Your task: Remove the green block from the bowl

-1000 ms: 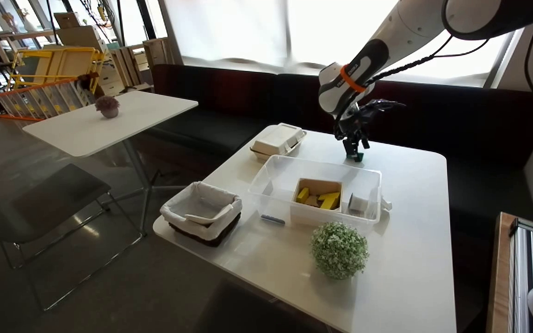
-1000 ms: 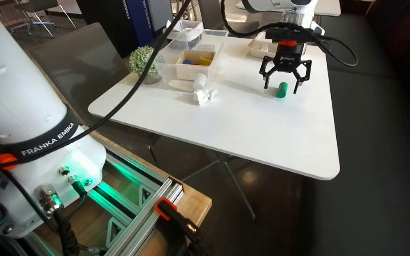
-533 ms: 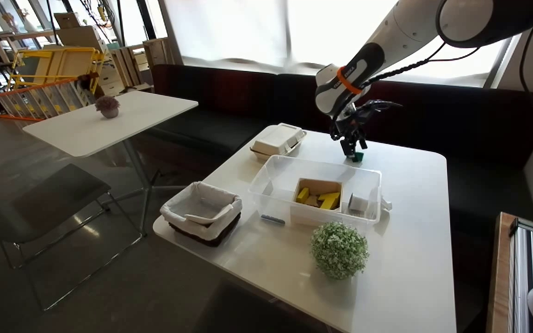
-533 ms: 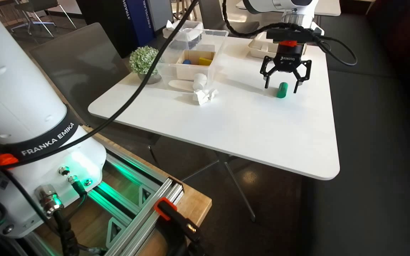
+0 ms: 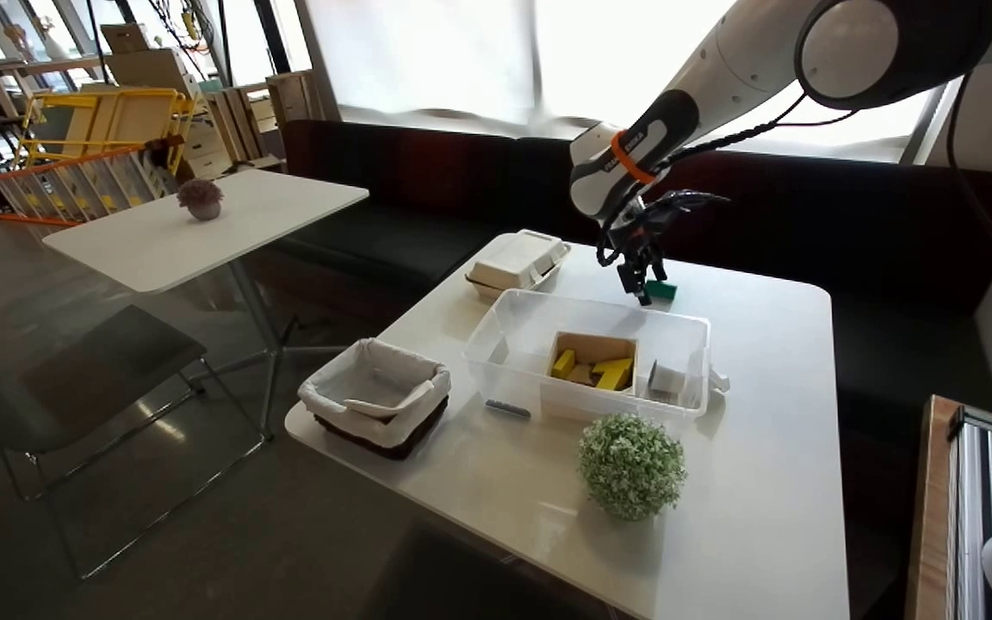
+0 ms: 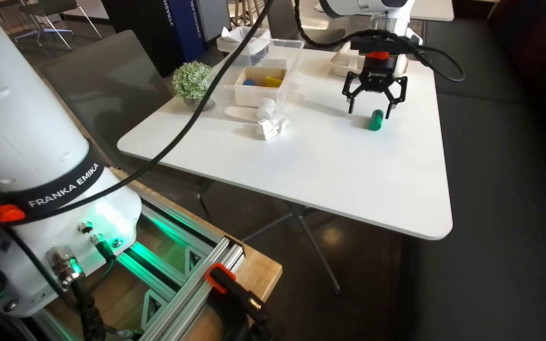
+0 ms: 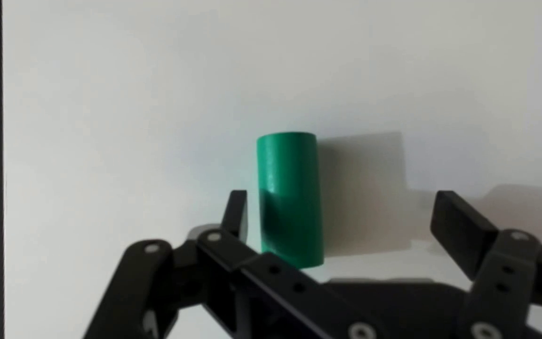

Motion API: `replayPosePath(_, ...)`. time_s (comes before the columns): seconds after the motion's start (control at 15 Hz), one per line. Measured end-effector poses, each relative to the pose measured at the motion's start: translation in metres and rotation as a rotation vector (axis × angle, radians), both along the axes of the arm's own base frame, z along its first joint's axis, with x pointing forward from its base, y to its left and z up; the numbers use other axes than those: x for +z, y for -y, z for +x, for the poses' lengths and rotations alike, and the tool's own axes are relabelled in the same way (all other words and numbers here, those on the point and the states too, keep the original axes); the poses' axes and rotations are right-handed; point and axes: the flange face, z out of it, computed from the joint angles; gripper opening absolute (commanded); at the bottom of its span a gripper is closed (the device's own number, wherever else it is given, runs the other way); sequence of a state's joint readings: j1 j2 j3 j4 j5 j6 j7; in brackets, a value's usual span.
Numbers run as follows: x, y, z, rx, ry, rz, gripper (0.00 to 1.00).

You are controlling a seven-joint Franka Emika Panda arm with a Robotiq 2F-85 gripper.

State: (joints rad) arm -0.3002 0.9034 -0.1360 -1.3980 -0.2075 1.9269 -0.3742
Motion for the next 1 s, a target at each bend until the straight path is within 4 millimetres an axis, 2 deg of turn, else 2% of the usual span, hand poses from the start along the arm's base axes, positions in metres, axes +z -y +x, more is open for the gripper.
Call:
replayPosePath(0.53, 0.006, -0.005, 0.021, -0.062, -0.026, -0.044, 1.00)
replayPosePath(1.0, 0.003, 0.001, 0.031, -0.074, -0.014, -0.084, 1.00)
